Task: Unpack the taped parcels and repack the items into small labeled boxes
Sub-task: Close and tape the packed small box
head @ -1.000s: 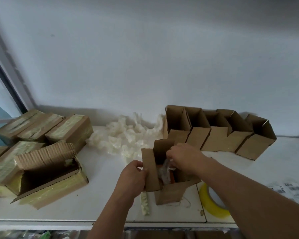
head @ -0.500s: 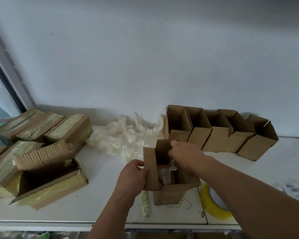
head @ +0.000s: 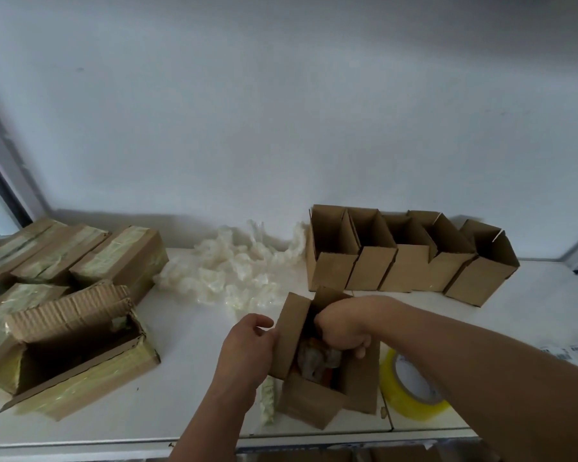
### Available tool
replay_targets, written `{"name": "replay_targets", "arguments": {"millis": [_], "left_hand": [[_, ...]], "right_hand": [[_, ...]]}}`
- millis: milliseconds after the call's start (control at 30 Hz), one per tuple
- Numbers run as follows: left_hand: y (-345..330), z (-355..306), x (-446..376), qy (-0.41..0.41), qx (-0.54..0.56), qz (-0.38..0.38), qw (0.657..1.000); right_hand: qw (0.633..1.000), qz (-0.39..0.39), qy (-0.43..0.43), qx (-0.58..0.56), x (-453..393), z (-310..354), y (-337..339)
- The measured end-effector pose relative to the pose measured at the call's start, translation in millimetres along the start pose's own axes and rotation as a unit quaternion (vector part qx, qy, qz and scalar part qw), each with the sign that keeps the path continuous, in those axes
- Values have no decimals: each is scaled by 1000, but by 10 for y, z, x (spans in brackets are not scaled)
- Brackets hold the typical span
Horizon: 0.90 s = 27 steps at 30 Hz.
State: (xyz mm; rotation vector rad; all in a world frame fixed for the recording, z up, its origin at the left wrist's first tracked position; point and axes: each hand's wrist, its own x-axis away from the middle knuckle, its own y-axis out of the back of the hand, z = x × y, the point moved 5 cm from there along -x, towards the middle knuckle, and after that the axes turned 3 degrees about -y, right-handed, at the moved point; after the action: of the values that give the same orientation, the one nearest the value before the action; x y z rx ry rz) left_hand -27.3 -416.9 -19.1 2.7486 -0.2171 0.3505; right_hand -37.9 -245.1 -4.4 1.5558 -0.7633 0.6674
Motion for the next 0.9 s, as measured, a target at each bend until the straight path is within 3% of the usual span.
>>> {"name": "replay_targets", "arguments": {"millis": [133,267,433,733,900], "left_hand": [[-42,50,23,21,92,-58,994],[-156,55,113,16,114,-101,988],[-340,57,248,27,117,-119,986],[-331,94,274,37,126,-119,984],[-320,66,259,36,115,-109,987]], "right_hand": [[956,70,-50,-281,170,-104,17],[911,90,-106,-389,230,-218,-41],[916,75,-150,-363,214,-247,-147],[923,53,-110,-364,215,-205,-219],[966,-36,-51,-251,286,-239,-203]]}}
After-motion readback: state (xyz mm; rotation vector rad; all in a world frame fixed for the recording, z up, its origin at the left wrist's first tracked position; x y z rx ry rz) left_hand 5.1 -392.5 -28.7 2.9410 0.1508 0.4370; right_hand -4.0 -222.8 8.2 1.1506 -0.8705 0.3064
